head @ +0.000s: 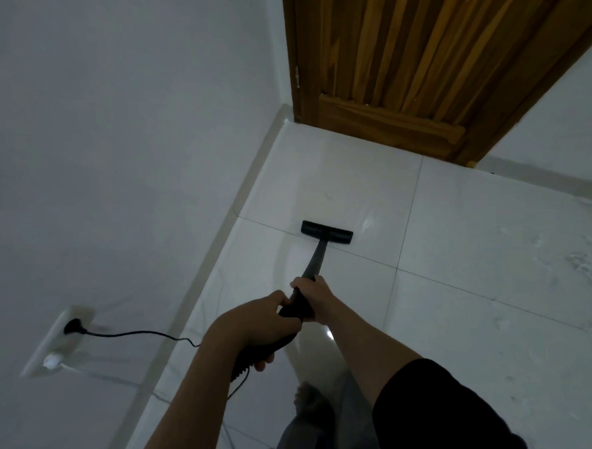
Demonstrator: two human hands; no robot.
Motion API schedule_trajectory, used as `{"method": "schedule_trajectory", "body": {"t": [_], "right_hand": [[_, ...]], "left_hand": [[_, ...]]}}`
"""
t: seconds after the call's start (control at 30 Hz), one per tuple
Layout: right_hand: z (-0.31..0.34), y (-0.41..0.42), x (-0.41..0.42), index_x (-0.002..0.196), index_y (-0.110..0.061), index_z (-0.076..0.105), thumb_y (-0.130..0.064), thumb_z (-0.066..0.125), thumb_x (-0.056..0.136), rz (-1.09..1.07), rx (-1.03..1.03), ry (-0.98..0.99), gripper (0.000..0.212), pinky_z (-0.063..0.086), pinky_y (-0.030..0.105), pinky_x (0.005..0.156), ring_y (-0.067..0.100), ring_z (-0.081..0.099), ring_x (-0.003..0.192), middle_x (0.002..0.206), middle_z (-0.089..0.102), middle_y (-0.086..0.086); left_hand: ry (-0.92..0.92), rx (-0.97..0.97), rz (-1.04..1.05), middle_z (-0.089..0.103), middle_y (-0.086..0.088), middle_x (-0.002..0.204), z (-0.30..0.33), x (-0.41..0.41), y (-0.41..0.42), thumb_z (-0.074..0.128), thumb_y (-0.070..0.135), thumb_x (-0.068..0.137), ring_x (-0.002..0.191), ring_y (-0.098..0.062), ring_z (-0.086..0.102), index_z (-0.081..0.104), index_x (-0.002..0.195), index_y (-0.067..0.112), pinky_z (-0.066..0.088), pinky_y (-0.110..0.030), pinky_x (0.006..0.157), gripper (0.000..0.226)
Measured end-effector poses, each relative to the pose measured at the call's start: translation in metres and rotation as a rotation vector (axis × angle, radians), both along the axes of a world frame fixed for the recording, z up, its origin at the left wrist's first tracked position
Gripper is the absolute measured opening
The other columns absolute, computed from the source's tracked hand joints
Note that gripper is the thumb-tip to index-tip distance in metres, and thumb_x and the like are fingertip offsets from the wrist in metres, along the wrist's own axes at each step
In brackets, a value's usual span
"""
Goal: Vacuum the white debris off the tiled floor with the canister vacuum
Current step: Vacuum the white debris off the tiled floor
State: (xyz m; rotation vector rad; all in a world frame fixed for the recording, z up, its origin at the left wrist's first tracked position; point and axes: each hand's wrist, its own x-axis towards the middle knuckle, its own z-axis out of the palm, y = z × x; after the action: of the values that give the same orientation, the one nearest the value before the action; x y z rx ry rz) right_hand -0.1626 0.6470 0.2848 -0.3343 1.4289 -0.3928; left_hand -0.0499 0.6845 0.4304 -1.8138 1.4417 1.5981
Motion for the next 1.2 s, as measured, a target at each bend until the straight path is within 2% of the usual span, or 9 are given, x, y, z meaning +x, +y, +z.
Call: {"method": "schedule_trajectory", "body": {"t": [0.2,0.37,0.53,0.7,0.8,0.9,1.0,1.07,1.2], "right_hand": [[-0.011,-0.047,0.001,0.128,-0.012,0.034,-0.014,0.06,0.093,-0.012,0.01,0.028,0.044,0.052,0.038,0.056,0.024,0.061,0.077,0.098,0.054,0.012],[-0.025,-0.099,-0.001,0.143,-0.013,0.027,-0.015,0.058,0.094,0.003,-0.007,0.053,0.058,0.05,0.034,0.052,0.022,0.059,0.075,0.093,0.051,0.008],[-0.033,-0.158,-0.005,0.144,-0.016,0.027,-0.015,0.056,0.094,-0.01,-0.004,0.074,0.058,0.048,0.032,0.051,0.022,0.06,0.074,0.092,0.054,0.008],[-0.039,-0.207,-0.015,0.146,-0.019,0.025,-0.015,0.056,0.094,-0.01,0.007,0.093,0.061,0.049,0.031,0.05,0.022,0.059,0.074,0.096,0.054,0.007],[-0.044,-0.229,-0.019,0.148,-0.02,0.023,-0.016,0.057,0.094,-0.001,0.008,0.112,0.064,0.05,0.032,0.05,0.022,0.06,0.077,0.109,0.056,0.011],[-0.047,-0.253,-0.024,0.147,-0.019,0.024,-0.015,0.057,0.094,-0.019,0.006,0.117,0.062,0.051,0.033,0.052,0.022,0.06,0.078,0.105,0.056,0.01],[-0.05,-0.277,-0.026,0.147,-0.017,0.026,-0.015,0.06,0.091,-0.017,-0.013,0.154,0.065,0.052,0.036,0.064,0.029,0.062,0.096,0.116,0.056,0.014],[-0.052,-0.292,-0.028,0.146,-0.016,0.028,-0.015,0.061,0.091,-0.02,-0.024,0.166,0.064,0.049,0.035,0.067,0.031,0.06,0.104,0.122,0.055,0.015],[-0.054,-0.325,-0.032,0.143,-0.015,0.032,-0.014,0.06,0.09,-0.033,-0.027,0.168,0.06,0.049,0.033,0.06,0.027,0.06,0.092,0.115,0.056,0.014]], "left_hand": [[0.019,0.01,-0.011,0.064,-0.007,0.065,-0.014,0.008,-0.046,0.051,0.033,0.094,0.039,-0.013,0.057,0.037,0.135,0.025,0.047,-0.023,0.045,0.044],[0.034,0.028,-0.008,0.062,-0.007,0.065,-0.028,0.01,-0.097,0.05,0.034,0.095,0.039,-0.012,0.056,0.034,0.138,0.027,0.047,-0.023,0.043,0.046],[0.078,0.058,0.007,0.062,-0.01,0.068,-0.039,0.008,-0.161,0.053,0.032,0.096,0.04,-0.013,0.057,0.034,0.137,0.026,0.049,-0.025,0.045,0.045],[0.105,0.075,0.028,0.064,-0.012,0.08,-0.053,0.001,-0.204,0.054,0.032,0.096,0.049,-0.015,0.06,0.031,0.138,0.028,0.052,-0.026,0.047,0.047],[0.124,0.083,0.043,0.064,-0.011,0.079,-0.058,-0.003,-0.225,0.054,0.031,0.096,0.049,-0.017,0.06,0.031,0.137,0.029,0.054,-0.028,0.049,0.047],[0.136,0.078,0.046,0.064,-0.008,0.077,-0.062,-0.006,-0.249,0.055,0.033,0.095,0.052,-0.02,0.061,0.031,0.136,0.03,0.054,-0.027,0.049,0.047],[0.147,0.08,0.057,0.065,-0.007,0.073,-0.067,-0.009,-0.272,0.056,0.034,0.095,0.051,-0.019,0.061,0.032,0.138,0.03,0.052,-0.026,0.048,0.049],[0.159,0.087,0.065,0.065,-0.006,0.069,-0.069,-0.01,-0.287,0.056,0.033,0.094,0.049,-0.017,0.059,0.032,0.137,0.03,0.051,-0.025,0.048,0.049],[0.191,0.091,0.06,0.064,-0.007,0.07,-0.072,-0.012,-0.321,0.056,0.032,0.095,0.049,-0.017,0.059,0.032,0.136,0.029,0.053,-0.026,0.048,0.048]]}}
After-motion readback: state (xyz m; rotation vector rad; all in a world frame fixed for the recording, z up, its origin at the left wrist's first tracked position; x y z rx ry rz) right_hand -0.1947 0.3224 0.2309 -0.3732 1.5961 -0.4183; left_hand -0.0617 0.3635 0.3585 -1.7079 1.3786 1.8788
